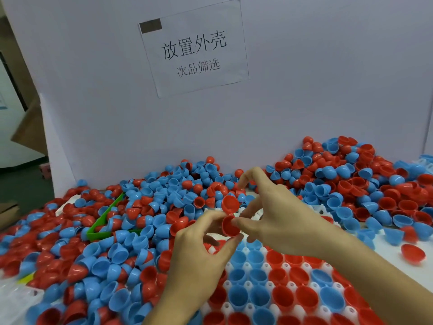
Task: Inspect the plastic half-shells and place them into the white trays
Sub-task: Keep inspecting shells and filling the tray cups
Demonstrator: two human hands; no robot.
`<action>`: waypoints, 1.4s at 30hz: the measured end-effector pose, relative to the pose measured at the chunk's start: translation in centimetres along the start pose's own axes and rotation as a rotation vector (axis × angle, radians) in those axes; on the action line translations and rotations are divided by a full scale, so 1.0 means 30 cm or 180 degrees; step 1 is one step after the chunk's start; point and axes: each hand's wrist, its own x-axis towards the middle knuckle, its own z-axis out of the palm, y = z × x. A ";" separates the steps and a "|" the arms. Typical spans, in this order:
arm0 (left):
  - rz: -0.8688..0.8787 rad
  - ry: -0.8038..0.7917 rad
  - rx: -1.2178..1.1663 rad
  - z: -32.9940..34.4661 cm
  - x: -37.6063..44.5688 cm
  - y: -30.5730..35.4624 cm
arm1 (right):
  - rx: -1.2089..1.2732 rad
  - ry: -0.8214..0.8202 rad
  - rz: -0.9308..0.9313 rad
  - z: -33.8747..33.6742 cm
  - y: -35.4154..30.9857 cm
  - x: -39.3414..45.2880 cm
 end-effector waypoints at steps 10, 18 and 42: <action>-0.0082 -0.0188 0.0451 -0.011 0.007 -0.029 | -0.0708 0.0252 -0.0150 -0.052 0.054 0.020; -0.0182 -0.0162 0.0445 -0.011 0.011 -0.039 | -0.1255 0.0298 0.0879 -0.247 0.333 0.007; -0.0351 -0.0121 0.0674 -0.021 0.015 -0.057 | -0.1861 -0.0514 0.1290 -0.234 0.384 -0.004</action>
